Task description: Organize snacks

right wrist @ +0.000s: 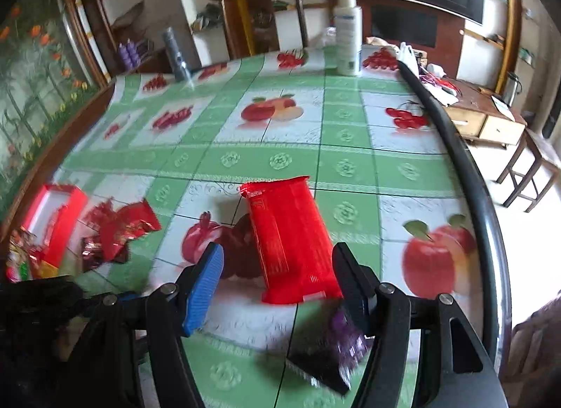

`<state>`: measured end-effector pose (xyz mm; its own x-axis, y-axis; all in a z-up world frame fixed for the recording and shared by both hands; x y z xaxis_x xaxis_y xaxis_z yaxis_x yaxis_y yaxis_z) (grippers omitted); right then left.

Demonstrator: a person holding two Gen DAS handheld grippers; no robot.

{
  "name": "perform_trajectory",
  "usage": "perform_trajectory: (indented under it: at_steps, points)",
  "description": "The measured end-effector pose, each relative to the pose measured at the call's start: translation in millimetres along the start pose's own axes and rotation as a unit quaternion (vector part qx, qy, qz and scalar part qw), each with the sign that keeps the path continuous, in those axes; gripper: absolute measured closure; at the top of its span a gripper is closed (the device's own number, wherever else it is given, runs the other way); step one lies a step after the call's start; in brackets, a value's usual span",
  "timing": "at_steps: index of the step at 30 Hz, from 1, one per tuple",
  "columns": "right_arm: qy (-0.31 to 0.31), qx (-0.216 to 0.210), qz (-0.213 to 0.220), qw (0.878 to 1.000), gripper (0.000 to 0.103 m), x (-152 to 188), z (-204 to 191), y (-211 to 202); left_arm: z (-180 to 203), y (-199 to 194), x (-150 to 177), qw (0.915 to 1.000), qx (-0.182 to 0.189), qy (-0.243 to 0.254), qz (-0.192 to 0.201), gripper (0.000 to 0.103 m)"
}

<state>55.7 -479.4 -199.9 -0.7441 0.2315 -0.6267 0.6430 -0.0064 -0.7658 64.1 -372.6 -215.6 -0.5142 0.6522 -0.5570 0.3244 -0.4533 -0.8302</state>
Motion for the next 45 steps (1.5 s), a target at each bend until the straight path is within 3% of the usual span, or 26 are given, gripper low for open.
perform_trajectory:
  at_steps: [4,6,8,9,10,11,16,18,20,21,25,28,31,40,45]
  points:
    - [-0.034,0.037,-0.004,0.999,0.040,0,-5,10,-6,-5,3,0.9995,0.012,-0.028,0.001,0.066]
    - [-0.043,0.058,0.000,0.997,0.057,1,-5,9,-9,-8,4,0.9992,0.012,-0.039,0.002,0.066]
    - [-0.028,0.044,0.003,0.999,0.076,2,-5,3,-10,-13,7,0.9987,0.007,-0.049,0.005,0.067]
    - [-0.023,0.041,0.003,0.999,0.078,3,-4,2,-11,-15,8,0.9985,0.006,-0.054,0.006,0.067]
    - [-0.016,0.033,0.006,0.999,0.096,4,-4,0,-11,-18,9,0.9984,0.002,-0.056,0.007,0.067]
    - [-0.006,0.024,0.008,1.000,0.103,6,-5,-5,-11,-20,10,0.9983,-0.002,-0.057,0.009,0.067]
    - [-0.002,0.022,0.041,0.999,0.102,7,-9,-19,-11,-39,19,0.9974,-0.007,-0.069,0.019,0.067]
    - [-0.012,0.027,0.038,0.999,0.090,2,-8,-16,-11,-46,22,0.9971,-0.008,-0.072,0.023,0.067]
    - [-0.022,0.030,0.023,0.999,0.042,-3,-8,-7,-13,-51,24,0.9967,-0.007,-0.077,0.026,0.067]
    - [-0.024,0.032,0.019,0.999,0.037,-6,-6,-2,-14,-52,25,0.9964,-0.006,-0.080,0.027,0.067]
    - [-0.029,0.051,-0.001,0.998,0.037,-10,0,20,-18,-59,28,0.9960,-0.010,-0.084,0.030,0.067]
    - [-0.012,0.044,-0.013,0.999,0.054,-4,5,27,-22,-63,29,0.9951,-0.014,-0.091,0.035,0.067]
    - [0.016,0.025,-0.018,0.999,0.057,3,3,18,-26,-68,28,0.9939,-0.024,-0.099,0.042,0.067]
    - [0.052,-0.047,0.066,0.995,0.057,36,-43,-74,-39,-96,26,0.9854,-0.096,-0.120,0.072,0.067]
    - [0.074,-0.091,0.087,0.989,0.058,58,-59,-108,-46,-117,27,0.9776,-0.133,-0.133,0.094,0.067]
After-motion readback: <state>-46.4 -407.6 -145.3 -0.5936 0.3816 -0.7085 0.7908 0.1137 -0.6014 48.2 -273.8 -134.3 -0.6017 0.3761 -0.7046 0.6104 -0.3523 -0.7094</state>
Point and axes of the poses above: each gripper's, at about its wrist camera, not at the fingertips, and y roughly the way its jaws point, z to its right, x to its underside, the point moved 7 cm from there along y, roughly the way its jaws point
